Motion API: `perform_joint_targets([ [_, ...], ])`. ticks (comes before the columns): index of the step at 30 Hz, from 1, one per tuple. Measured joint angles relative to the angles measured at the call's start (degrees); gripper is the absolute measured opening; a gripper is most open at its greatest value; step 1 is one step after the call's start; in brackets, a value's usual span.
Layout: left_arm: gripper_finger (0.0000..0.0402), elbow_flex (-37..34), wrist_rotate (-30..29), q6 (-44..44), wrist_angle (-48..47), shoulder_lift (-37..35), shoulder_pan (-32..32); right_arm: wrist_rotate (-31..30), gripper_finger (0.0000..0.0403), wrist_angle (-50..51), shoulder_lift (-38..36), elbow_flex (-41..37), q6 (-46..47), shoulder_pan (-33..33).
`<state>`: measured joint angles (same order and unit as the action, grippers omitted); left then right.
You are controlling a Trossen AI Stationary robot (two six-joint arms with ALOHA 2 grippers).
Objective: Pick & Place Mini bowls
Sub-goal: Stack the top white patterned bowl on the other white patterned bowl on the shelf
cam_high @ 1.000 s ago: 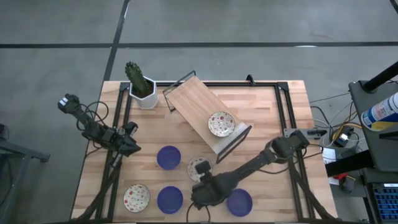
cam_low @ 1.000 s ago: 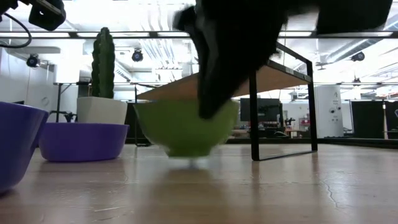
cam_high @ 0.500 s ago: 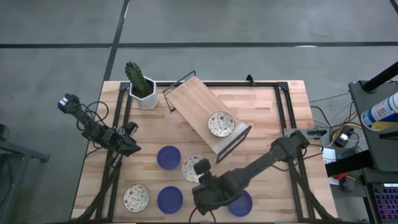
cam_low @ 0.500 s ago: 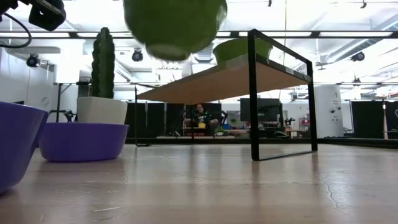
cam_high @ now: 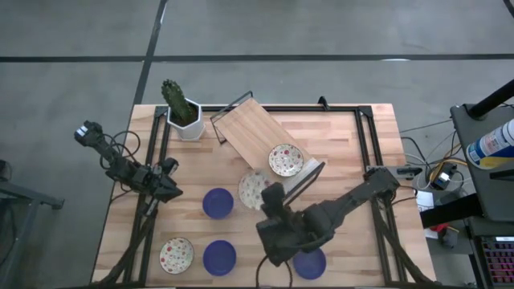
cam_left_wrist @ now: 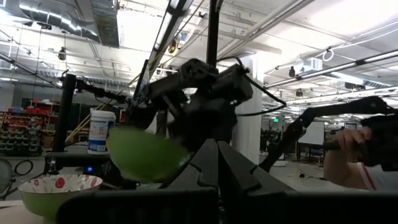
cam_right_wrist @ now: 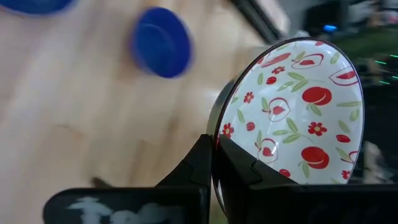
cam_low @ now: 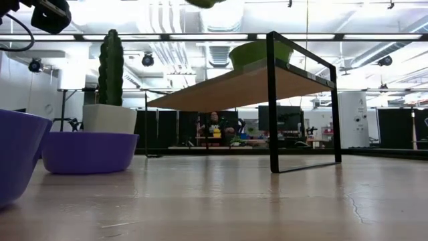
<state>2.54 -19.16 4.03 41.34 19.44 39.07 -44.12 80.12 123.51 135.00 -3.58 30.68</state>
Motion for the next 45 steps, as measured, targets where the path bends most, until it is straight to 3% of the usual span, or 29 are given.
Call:
perform_joint_targets([
  [5,0.0,0.0,0.0,0.0,0.0,0.0,0.0,-6.0,0.0011,3.2,-1.1,0.0,0.9,-0.6],
  [13,0.0,0.0,0.0,-0.1,0.0,0.0,0.0,-6.1,0.0011,9.9,-3.0,0.0,9.9,-4.3],
  [26,0.0,0.0,0.0,-0.2,-0.1,0.2,0.0,6.8,0.0011,9.9,-7.2,-0.1,18.6,-12.5],
  [32,0.0,0.0,0.0,-0.3,-0.1,0.2,0.0,16.9,0.0011,9.9,-7.3,-0.4,24.0,-17.3],
  [45,0.0,0.0,0.0,-1.2,-1.1,0.2,0.0,18.6,0.0011,9.9,-7.2,-1.4,28.1,-18.4],
])
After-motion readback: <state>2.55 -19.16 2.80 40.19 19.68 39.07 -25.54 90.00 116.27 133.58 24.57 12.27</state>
